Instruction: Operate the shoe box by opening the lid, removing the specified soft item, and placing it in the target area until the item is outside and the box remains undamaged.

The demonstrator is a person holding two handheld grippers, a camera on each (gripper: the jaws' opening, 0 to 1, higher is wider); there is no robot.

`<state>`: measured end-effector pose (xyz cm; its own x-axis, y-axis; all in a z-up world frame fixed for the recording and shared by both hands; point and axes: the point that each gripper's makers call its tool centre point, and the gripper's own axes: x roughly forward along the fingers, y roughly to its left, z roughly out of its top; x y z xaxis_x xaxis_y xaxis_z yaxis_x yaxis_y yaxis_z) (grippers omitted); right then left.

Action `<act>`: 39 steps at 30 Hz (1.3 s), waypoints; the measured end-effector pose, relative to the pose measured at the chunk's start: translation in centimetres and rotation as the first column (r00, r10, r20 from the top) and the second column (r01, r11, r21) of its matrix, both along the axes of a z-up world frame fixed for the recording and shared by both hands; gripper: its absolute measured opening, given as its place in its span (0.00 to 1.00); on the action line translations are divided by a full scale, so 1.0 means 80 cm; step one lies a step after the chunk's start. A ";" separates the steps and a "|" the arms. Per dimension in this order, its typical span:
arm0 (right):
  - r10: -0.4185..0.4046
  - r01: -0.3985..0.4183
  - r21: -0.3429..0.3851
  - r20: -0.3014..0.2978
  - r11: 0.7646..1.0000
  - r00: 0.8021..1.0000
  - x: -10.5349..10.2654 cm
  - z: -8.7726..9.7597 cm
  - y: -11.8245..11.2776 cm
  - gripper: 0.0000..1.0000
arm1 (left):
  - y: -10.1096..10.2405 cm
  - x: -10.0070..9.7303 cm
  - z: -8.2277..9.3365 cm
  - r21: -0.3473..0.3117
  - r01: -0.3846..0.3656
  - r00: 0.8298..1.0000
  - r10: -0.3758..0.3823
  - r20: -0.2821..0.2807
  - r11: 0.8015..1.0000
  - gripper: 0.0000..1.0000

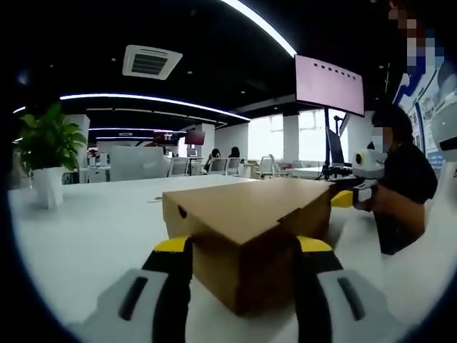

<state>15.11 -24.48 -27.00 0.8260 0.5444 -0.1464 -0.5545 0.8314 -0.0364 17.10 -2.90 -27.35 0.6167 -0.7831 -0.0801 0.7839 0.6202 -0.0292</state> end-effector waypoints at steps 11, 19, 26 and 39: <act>0.039 -0.038 0.032 -0.027 0.999 0.999 -0.009 0.001 -0.004 0.79 | -0.002 -0.009 0.006 -0.029 0.023 0.998 -0.024 -0.050 0.999 0.64; 0.060 -0.059 -0.041 0.019 0.997 0.998 -0.019 0.009 -0.007 0.81 | 0.003 -0.018 0.013 -0.068 0.040 0.996 -0.045 -0.071 0.997 0.70; 0.072 -0.070 -0.050 0.034 0.996 0.997 -0.026 0.022 -0.020 0.83 | 0.017 -0.025 0.031 0.000 0.017 0.995 -0.017 0.093 1.000 0.62; 0.129 -0.127 -0.051 0.042 0.991 0.991 -0.044 0.039 -0.017 0.77 | 0.032 -0.035 0.055 -0.062 0.026 1.000 -0.026 -0.001 0.998 0.86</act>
